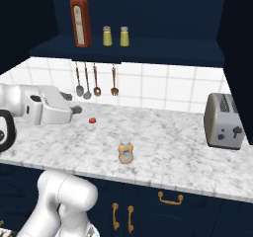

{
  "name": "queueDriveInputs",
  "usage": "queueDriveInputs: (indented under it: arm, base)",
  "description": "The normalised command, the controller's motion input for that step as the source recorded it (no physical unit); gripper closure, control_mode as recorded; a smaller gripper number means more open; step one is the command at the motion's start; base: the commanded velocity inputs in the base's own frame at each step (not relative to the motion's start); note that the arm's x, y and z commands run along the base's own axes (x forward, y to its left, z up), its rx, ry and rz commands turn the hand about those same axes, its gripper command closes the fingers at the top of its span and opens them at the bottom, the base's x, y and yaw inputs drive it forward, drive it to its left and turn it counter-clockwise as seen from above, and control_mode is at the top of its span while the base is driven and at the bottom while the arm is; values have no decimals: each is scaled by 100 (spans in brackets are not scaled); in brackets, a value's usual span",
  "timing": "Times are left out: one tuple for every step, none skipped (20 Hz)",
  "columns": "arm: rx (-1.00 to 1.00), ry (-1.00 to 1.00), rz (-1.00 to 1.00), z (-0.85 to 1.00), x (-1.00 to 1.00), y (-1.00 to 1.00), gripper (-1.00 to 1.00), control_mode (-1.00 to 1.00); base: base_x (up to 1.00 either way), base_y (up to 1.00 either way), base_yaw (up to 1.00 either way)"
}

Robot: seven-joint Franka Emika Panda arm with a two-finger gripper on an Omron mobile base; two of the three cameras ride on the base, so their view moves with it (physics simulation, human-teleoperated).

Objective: Put the shaker and condiment bottle from the counter next to their counterparts in the cabinet.

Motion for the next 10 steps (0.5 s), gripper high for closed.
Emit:
queueDriveInputs:
  arm:
    - [-9, -15, -34, -100, -57, -21, -100, -100]
    - [-10, -18, -32, -100, -53, -22, -100, -100]
    - [-12, -20, -29, -100, -46, -19, -100, -100]
    - [-13, -21, -27, -100, -39, -19, -100, -100]
    - [-16, -23, -24, -100, -26, -19, -100, -100]
    - [-18, -27, -19, -100, -19, -30, -100, -100]
    - [-19, -28, -17, -100, -15, -31, -100, -100]
    - [-18, -29, -17, -100, -14, -32, -100, -100]
    - [-16, -27, -17, -100, -11, -36, -100, -100]
    - [-17, -27, -16, -100, -10, -38, -100, -100]
  base:
    - [0, 0, 0]
    - [0, 0, 0]
    - [0, 0, 0]
    - [0, 0, 0]
    - [0, 0, 0]
    - [0, 0, 0]
    - [0, 0, 0]
    - [0, 0, 0]
    - [0, 0, 0]
    - [0, 0, 0]
